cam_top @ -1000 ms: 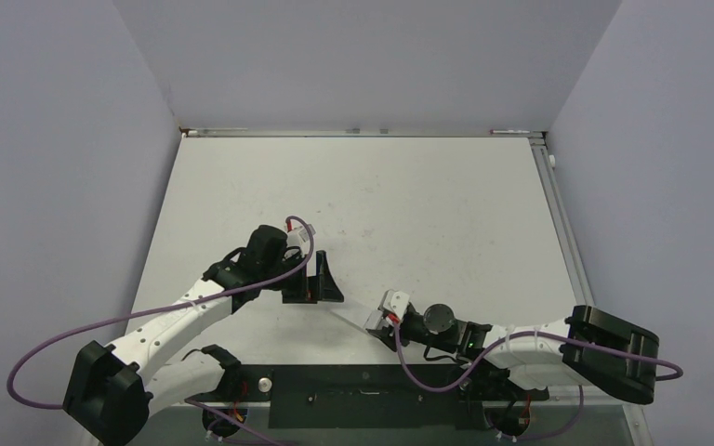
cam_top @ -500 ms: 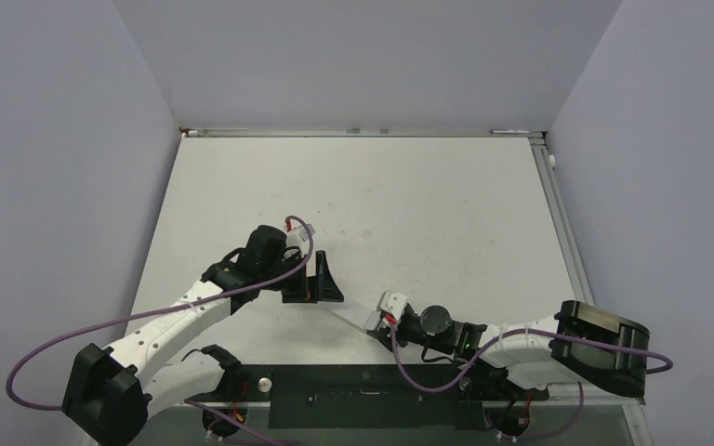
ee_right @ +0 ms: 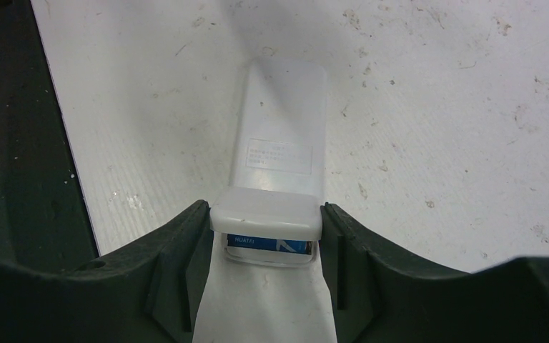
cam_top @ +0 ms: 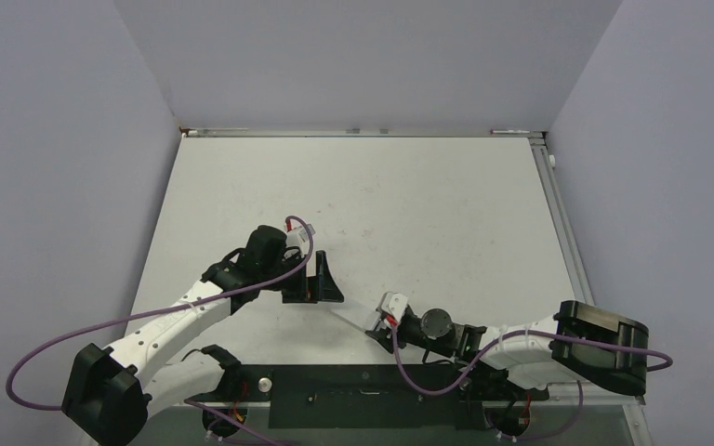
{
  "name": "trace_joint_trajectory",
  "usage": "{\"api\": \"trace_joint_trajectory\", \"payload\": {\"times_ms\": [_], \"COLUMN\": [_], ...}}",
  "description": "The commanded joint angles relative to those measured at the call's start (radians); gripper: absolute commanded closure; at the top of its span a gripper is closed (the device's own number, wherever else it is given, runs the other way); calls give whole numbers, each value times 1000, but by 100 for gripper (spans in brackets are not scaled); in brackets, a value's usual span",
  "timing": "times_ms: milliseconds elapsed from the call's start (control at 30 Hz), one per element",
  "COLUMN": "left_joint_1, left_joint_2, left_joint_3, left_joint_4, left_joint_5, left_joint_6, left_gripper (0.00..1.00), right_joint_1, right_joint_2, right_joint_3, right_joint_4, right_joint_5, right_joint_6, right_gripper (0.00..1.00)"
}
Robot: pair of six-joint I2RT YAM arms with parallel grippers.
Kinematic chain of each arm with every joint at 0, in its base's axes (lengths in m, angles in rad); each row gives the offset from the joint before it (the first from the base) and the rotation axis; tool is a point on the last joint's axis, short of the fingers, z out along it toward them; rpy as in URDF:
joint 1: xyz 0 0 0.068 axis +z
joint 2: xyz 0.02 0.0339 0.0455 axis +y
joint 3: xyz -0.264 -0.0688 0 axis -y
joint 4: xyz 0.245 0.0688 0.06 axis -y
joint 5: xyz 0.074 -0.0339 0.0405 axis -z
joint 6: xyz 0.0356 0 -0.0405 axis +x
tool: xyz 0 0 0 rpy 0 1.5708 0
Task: Load the batteries into the remote control
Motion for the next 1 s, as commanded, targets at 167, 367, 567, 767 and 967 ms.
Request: {"api": "trace_joint_trajectory", "payload": {"times_ms": [167, 367, 567, 767, 967], "left_joint_1": [-5, -5, -5, -5, -5], "left_joint_2": [-17, -14, -11, -12, -14], "left_joint_3": [8, 8, 9, 8, 9], "left_joint_4": [34, 35, 33, 33, 30], "left_joint_5": [-1, -1, -1, -1, -2], "left_joint_6": [20, 21, 20, 21, 21], "left_gripper": [9, 9, 9, 9, 9], "right_joint_1": [22, 24, 22, 21, 21], "right_joint_2": [-8, 7, 12, 44, 88], "right_joint_3": [-34, -37, -31, -28, -31], "right_joint_4": [81, 98, 109, 131, 163], "right_joint_5": [37, 69, 70, 68, 59], "right_joint_6": [43, 46, 42, 38, 45], "right_gripper": [92, 92, 92, 92, 92]}}
